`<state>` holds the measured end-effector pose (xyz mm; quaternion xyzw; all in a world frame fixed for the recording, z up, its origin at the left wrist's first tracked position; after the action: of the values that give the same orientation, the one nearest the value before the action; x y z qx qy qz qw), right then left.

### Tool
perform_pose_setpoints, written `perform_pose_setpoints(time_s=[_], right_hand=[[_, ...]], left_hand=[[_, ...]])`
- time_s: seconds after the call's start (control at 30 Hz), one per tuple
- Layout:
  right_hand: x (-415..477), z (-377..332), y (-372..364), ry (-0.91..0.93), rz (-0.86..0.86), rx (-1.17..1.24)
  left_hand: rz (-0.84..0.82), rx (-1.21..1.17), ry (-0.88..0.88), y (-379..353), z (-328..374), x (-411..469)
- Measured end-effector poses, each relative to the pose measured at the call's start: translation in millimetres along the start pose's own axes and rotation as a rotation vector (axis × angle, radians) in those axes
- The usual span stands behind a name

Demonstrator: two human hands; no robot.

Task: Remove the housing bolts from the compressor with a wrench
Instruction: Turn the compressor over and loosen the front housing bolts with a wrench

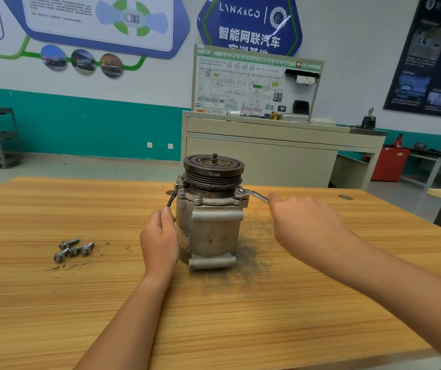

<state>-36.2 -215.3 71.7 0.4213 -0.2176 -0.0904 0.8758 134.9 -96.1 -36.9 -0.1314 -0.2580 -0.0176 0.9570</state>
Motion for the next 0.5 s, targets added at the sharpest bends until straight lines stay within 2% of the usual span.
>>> perform_pose_setpoints(time_s=[0.23, 0.5], right_hand=[[0.6, -21.4, 19.8, 0.117, -0.136, -0.149], [2.7, -7.1, 19.9, 0.157, -0.019, -0.293]], left_hand=[[-0.005, 0.007, 0.011, 0.9, -0.2, -0.9], [-0.008, -0.02, 0.058, 0.8, 3.8, -2.8]])
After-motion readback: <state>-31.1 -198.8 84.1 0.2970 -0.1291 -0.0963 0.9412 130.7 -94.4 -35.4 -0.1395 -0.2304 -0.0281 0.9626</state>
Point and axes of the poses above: each hand's wrist, its own x-axis towards the middle knuckle, its own y-axis out of the back of the hand, z = x × y, the point moved 5 cm from there along x, towards the middle knuckle, and after that the axes turned 14 degrees about -x, right-handed, at the moved point
